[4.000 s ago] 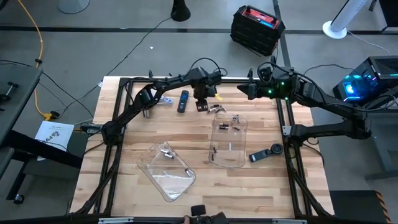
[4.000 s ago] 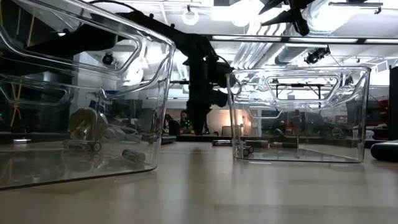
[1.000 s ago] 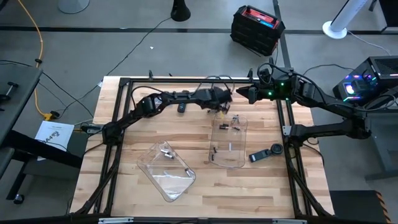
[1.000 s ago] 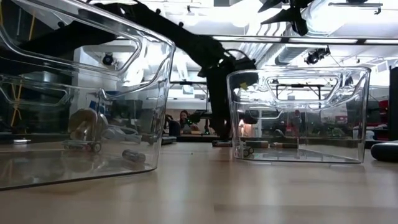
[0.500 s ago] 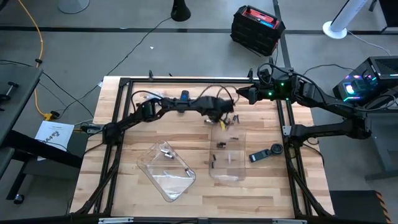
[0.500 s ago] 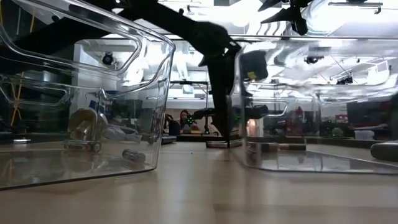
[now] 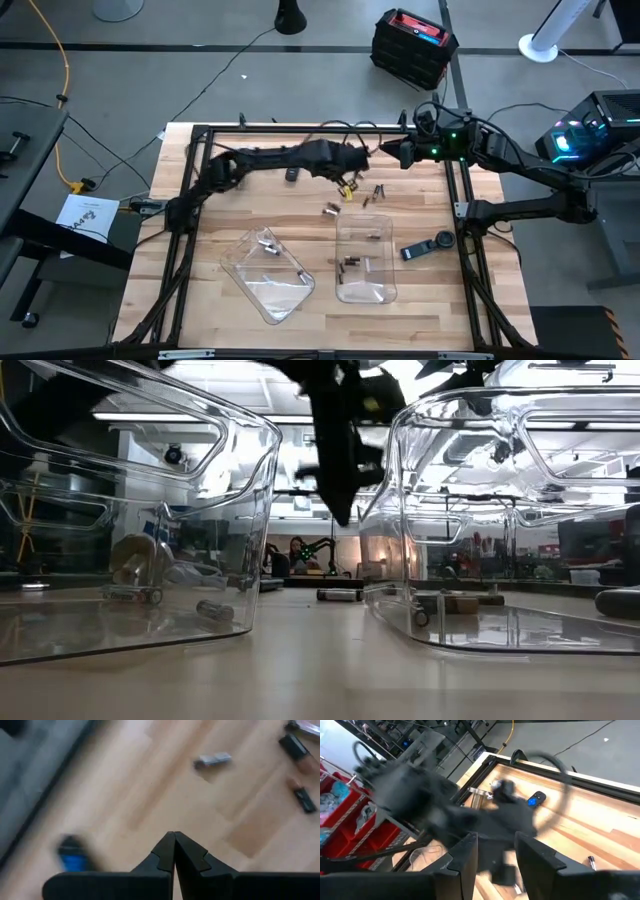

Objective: Sort batteries
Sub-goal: Put the black battery into the right transparent bin

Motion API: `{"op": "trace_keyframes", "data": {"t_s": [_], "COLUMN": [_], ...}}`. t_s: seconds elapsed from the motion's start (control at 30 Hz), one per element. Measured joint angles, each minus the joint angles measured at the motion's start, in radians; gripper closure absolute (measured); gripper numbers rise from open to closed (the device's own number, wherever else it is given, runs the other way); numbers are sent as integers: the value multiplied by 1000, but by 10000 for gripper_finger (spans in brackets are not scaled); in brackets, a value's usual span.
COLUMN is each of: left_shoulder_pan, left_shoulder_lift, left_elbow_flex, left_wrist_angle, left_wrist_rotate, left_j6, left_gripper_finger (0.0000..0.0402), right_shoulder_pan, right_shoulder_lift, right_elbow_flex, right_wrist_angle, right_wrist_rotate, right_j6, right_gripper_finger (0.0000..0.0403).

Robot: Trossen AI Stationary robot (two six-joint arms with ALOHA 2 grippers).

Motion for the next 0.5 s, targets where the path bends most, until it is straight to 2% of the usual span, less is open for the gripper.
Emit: {"op": "trace_keyframes", "data": {"t_s": [0.1,0.2,0.33,0.5], "left_shoulder_pan": [-11,-30,-51,-84], "left_shoulder_lift": [-107,-263,-525,-854], "left_elbow_flex": [-71,-226,-591,-1065], "left_wrist_angle": [-2,54,271,597], "left_wrist_rotate": [-33,-15,78,281], "left_j6": [70,102,78,-100], "left_gripper_finger": [401,401,401,401], "right_shoulder_pan": [0,0,0,11], "right_shoulder_lift": [0,2,30,114], "right_elbow_flex": [0,0,0,0], "right_wrist_angle": [-7,-35,-112,-176], "right_wrist_rotate": [4,24,31,18], "right_j6": [-9,-9,-9,-8], "right_gripper_finger": [277,277,277,277]}}
